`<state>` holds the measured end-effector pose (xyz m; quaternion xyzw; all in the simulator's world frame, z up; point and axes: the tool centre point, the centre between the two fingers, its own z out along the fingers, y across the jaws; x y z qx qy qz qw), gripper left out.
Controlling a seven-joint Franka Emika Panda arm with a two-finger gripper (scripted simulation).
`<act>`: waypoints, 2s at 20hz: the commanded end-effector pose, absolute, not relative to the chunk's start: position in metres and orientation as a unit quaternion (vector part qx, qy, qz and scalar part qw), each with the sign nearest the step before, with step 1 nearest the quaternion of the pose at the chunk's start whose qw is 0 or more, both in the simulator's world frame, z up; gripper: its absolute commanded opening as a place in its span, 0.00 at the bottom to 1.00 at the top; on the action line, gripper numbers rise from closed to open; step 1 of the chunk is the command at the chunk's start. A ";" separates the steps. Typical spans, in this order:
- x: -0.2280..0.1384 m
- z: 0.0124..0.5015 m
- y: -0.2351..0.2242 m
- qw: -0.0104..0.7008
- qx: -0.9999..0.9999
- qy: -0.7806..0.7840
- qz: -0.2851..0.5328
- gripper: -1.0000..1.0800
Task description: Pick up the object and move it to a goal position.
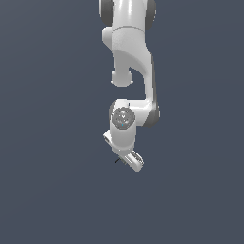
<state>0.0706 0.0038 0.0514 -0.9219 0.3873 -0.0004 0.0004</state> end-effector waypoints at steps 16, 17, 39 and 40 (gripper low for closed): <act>0.071 0.012 0.004 0.000 -0.921 0.389 0.000 0.00; 0.071 0.012 0.004 0.000 -0.921 0.389 0.000 0.00; 0.077 0.111 0.051 0.000 -0.921 0.389 0.000 0.00; 0.077 0.122 0.056 0.000 -0.921 0.389 0.000 0.00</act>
